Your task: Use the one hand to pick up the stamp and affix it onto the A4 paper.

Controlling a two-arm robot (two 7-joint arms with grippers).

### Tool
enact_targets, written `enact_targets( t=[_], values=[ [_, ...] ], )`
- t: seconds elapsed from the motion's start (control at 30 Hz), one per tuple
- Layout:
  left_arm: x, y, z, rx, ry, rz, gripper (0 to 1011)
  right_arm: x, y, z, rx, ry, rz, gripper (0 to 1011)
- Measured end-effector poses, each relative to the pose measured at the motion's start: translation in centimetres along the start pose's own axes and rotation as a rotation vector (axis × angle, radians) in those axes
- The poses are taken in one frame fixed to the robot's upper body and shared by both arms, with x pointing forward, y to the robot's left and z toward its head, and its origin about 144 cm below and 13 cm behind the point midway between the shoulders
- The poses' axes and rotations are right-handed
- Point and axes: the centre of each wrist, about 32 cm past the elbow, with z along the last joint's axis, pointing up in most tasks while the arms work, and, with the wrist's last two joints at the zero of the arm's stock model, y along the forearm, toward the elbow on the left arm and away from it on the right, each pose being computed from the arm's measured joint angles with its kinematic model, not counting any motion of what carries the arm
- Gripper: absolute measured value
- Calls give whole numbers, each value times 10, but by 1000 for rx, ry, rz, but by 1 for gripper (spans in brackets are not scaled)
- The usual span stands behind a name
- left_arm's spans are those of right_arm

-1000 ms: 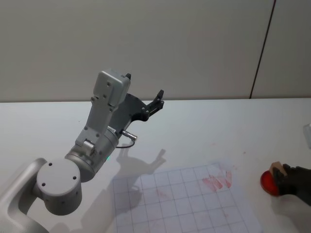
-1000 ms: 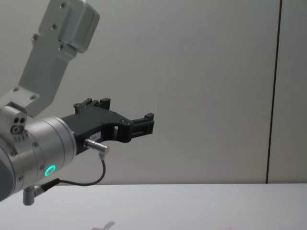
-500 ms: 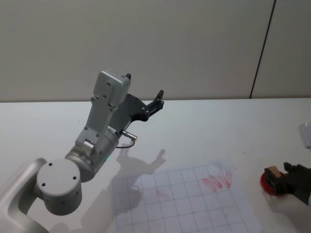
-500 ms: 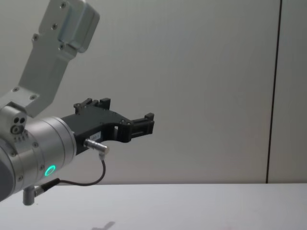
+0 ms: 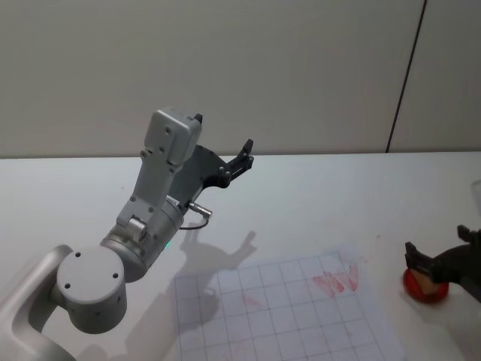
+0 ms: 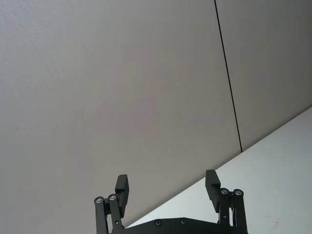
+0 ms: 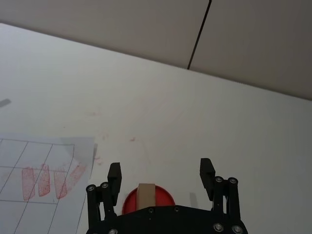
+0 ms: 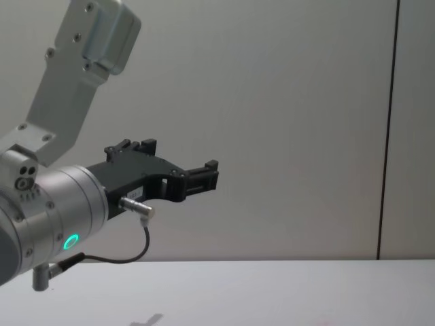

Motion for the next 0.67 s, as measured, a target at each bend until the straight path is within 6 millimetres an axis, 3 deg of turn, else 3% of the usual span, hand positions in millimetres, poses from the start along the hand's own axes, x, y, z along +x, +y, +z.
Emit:
enact_targets(
  t=[0.07, 0.67],
  values=[
    [0, 0, 0, 0, 0, 0, 1001, 0, -2, 0, 27, -11, -7, 999],
    [0, 0, 0, 0, 0, 0, 1001, 0, -20, -4, 273, -109, -48, 1001]
  ],
)
